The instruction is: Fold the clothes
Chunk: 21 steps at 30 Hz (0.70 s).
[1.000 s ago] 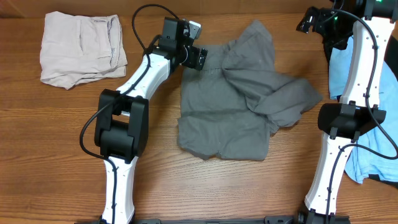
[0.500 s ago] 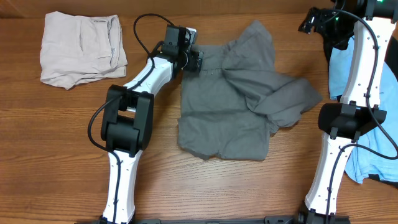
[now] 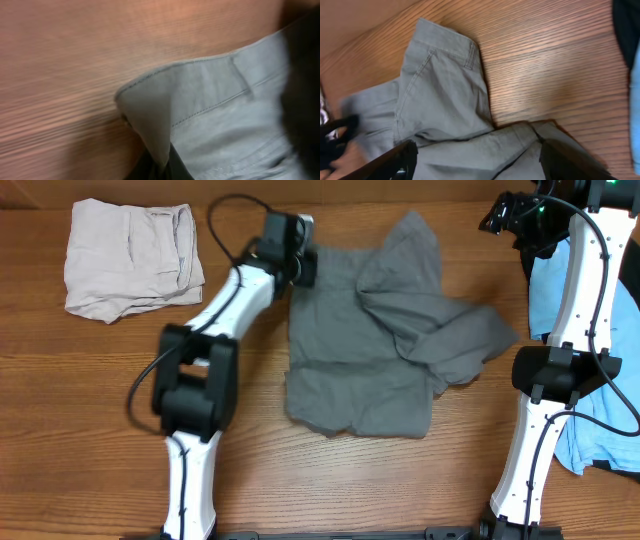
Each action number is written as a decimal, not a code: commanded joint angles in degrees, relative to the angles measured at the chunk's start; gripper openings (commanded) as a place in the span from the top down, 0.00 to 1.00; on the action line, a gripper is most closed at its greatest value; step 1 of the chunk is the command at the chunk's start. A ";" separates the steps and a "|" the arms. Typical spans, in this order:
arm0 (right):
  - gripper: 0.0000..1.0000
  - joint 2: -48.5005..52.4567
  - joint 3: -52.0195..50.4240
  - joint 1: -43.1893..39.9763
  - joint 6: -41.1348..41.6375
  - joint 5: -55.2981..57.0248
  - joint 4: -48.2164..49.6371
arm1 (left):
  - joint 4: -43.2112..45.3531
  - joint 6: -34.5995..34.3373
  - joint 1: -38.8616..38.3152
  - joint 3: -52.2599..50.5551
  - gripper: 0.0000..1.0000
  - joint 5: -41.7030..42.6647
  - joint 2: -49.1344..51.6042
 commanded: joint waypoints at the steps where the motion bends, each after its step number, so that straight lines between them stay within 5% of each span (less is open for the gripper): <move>1: 0.18 -0.94 1.01 0.72 -0.07 -3.76 0.04 | -2.21 -0.57 1.66 3.58 0.96 -2.71 -14.29; 12: 0.18 -4.31 1.01 6.05 0.00 -3.72 0.04 | -7.61 -0.17 1.53 3.58 0.96 -4.83 -28.81; 21: 0.15 -6.01 -2.14 6.19 -0.02 2.32 0.02 | -3.32 -0.17 -0.15 4.02 0.96 -4.92 -32.28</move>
